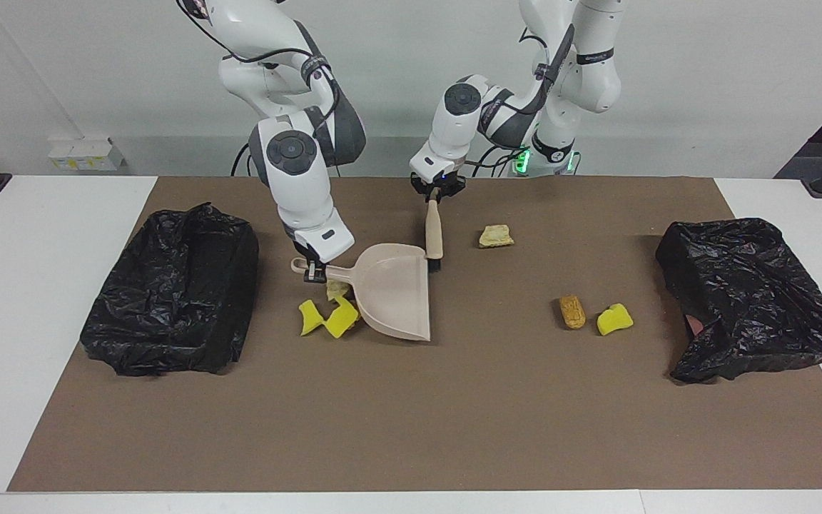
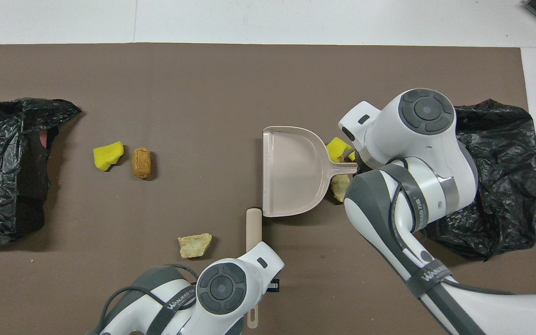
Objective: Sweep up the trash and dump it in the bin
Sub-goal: 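Sweep the debris into the dustpan with the left gripper's brush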
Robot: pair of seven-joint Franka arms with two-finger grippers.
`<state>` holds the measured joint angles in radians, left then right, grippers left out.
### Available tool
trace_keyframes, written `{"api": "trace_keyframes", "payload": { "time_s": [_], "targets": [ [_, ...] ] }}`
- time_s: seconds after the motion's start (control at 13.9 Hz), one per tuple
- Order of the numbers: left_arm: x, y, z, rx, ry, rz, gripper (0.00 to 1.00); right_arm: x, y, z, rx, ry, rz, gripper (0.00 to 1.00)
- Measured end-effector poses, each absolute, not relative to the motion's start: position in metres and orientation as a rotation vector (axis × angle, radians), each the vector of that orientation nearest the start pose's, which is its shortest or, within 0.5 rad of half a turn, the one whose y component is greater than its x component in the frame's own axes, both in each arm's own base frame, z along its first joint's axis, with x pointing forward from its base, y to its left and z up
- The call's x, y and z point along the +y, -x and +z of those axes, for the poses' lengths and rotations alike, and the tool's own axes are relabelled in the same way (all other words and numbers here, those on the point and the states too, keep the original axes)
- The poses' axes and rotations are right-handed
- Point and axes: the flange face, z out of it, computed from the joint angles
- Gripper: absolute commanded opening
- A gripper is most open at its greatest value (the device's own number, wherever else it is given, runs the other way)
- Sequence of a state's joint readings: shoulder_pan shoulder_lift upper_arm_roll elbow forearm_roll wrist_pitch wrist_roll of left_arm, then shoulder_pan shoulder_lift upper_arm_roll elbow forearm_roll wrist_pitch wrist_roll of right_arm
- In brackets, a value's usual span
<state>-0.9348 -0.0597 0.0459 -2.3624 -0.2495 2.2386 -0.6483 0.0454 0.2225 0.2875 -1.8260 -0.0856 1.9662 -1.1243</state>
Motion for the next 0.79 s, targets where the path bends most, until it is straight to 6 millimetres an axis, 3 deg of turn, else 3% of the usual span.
{"api": "trace_keyframes", "payload": {
  "time_s": [0.43, 0.58, 0.79],
  "targets": [
    [-0.323, -0.386, 0.403, -0.028, 3.120, 0.169, 0.00, 0.192, -0.578, 0.412, -2.053, 2.364, 0.099, 0.00],
    [-0.292, -0.413, 0.408, -0.099, 3.092, 0.111, 0.00, 0.212, -0.571, 0.409, -2.018, 2.393, 0.105, 0.00],
    [-0.234, -0.451, 0.402, -0.118, 3.042, 0.079, 0.00, 0.260, -0.560, 0.389, -1.911, 2.474, 0.078, 0.00]
  ]
}}
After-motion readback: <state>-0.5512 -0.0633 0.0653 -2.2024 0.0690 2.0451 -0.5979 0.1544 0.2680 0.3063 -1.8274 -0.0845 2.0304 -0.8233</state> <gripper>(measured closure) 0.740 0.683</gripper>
